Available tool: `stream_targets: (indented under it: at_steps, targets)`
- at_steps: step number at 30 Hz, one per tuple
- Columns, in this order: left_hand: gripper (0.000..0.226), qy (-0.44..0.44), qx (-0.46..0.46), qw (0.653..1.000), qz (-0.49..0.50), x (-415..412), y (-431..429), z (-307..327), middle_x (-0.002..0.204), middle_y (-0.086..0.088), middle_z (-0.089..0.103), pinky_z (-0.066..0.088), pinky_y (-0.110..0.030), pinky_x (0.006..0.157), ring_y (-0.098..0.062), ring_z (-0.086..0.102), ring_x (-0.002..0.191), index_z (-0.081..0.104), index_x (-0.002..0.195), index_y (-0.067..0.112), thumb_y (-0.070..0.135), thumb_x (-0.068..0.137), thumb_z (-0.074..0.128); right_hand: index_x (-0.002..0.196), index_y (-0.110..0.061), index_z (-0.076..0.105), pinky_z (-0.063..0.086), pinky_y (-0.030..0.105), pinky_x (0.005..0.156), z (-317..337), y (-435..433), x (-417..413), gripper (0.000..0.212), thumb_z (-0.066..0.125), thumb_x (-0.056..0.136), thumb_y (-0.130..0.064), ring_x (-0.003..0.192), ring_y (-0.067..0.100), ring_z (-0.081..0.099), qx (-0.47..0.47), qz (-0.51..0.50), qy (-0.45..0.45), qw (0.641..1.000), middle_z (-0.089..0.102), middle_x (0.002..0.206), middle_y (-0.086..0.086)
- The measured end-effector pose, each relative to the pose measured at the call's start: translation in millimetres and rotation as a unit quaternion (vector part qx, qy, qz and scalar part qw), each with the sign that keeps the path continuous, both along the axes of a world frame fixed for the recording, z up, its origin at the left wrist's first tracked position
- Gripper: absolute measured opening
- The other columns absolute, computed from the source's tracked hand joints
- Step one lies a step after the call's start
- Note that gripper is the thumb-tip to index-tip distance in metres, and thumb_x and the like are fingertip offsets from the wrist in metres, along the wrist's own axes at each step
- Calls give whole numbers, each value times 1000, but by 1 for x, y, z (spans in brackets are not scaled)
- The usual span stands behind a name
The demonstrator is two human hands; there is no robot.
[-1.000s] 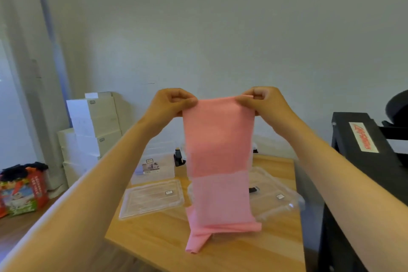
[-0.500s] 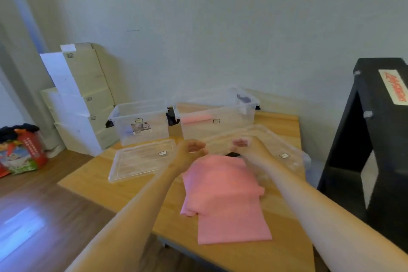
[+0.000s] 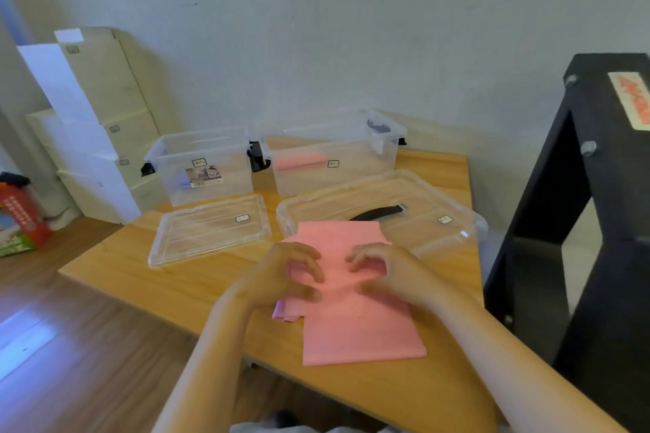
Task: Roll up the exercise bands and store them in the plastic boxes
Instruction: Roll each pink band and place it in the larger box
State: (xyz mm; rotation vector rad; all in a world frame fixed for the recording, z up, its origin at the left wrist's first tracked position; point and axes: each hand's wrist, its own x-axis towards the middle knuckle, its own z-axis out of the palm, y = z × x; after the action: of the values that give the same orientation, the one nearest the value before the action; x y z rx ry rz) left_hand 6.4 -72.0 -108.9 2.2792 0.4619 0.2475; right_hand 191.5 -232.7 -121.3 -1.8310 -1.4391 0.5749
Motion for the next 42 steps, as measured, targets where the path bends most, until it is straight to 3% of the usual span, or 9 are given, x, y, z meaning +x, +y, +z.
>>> stream_targets:
  at_steps: [5,8,11,14,22,26,35,39,42]
  targets:
    - [15,-30,-54,998,7,11,6,17,106,8,69,37,-2,84,10,57,101,76,70,25,13,72,84,70,-17,68,45,12,81,25,8,9,15,75,78,-7,86,4,64,43,-6,76,996,72,92,1]
    - [7,-97,-128,986,45,20,3,16,98,5,74,45,-12,87,-3,65,95,75,75,16,12,80,76,72,-20,67,42,18,70,28,16,18,20,63,91,-15,71,0,56,65,-21,91,993,65,74,-12]
    - [13,-173,-173,964,103,28,-5,9,74,4,70,46,-15,69,-4,60,71,72,77,7,7,88,66,89,-24,70,45,18,76,18,20,20,8,70,85,-32,81,4,61,71,-30,116,990,70,88,-9]
    - [16,-196,-194,953,126,30,-8,7,60,10,65,42,-9,58,2,55,58,70,77,5,6,91,62,94,-24,66,46,18,76,11,22,23,30,84,69,-27,83,11,60,58,-38,90,994,66,92,0]
    - [5,-219,-205,945,129,27,-15,11,78,1,72,48,-16,66,-7,63,73,74,83,11,9,79,74,90,-15,60,45,20,66,21,9,28,18,73,80,-8,68,10,57,127,-54,159,978,63,75,3]
    - [9,-236,-212,936,155,23,-13,7,61,-2,56,36,-26,57,-17,46,61,70,84,21,13,81,73,85,-16,60,32,26,53,27,-1,30,11,70,84,-11,58,14,45,135,-42,187,972,57,62,2]
    - [44,-209,-167,957,115,24,-19,1,79,15,69,40,-13,71,2,58,74,75,77,15,-8,96,42,77,-13,72,41,36,75,25,-8,33,38,41,96,-4,79,16,55,80,-56,209,973,64,84,3]
    - [18,-233,-186,945,135,27,-21,3,80,8,71,46,-13,70,-2,61,77,77,78,17,3,83,68,78,-12,69,43,34,73,20,-2,36,5,72,82,-13,75,11,58,114,-65,162,978,68,78,0]
    - [22,-246,-205,935,151,32,-18,3,80,2,68,50,-21,65,-10,62,71,74,82,24,16,62,79,74,-21,65,43,36,67,17,4,36,17,80,71,-13,69,10,56,120,-87,140,979,65,72,-7]
